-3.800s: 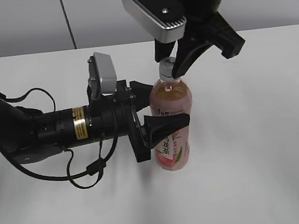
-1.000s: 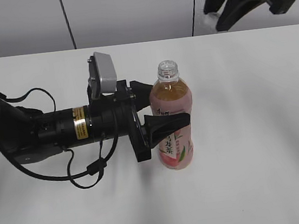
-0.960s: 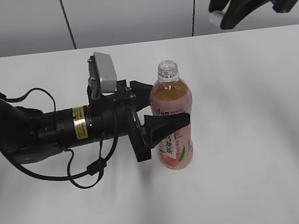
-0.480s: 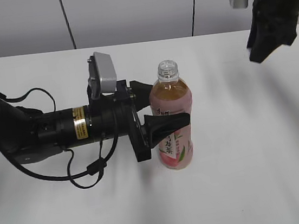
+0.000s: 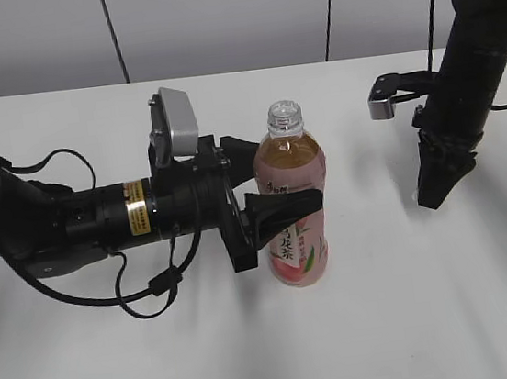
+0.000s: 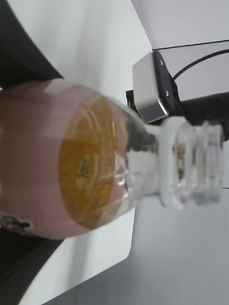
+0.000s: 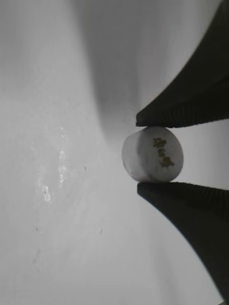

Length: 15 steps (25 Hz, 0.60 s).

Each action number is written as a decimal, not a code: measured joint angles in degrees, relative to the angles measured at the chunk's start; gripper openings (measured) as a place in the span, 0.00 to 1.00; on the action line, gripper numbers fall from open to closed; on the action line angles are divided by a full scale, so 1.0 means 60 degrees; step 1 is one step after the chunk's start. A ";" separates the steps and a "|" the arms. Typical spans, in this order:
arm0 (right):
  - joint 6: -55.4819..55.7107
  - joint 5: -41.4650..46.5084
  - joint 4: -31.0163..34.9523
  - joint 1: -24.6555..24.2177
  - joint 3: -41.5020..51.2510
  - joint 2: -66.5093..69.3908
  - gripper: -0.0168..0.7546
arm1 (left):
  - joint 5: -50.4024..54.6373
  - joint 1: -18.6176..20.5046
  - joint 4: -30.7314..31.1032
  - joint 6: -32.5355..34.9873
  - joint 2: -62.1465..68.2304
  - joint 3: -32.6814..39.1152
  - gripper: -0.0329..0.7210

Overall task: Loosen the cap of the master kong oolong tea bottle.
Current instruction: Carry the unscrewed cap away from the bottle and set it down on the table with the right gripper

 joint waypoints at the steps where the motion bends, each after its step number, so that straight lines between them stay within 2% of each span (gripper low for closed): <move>1: 0.0145 0.0000 0.0024 0.0000 0.0007 0.0000 0.37 | 0.0010 -0.0011 -0.0033 -0.0005 0.0000 0.0000 0.66; 5: 0.0770 -0.0100 0.0048 0.0000 0.0007 0.0000 0.37 | 0.0030 -0.0011 -0.0120 -0.0033 0.0000 0.0000 0.66; 7: 0.1171 -0.0654 -0.0038 0.0000 0.0007 0.0000 0.37 | 0.0030 -0.0011 -0.0136 -0.0035 0.0000 0.0000 0.66; 11: 0.1898 -0.1533 -0.0602 0.0000 0.0007 0.0000 0.37 | 0.0030 -0.0011 -0.0136 -0.0035 0.0000 0.0000 0.66; 15: 0.2325 -0.1750 -0.1031 0.0000 0.0007 0.0000 0.37 | 0.0030 -0.0011 -0.0136 -0.0035 0.0000 0.0000 0.66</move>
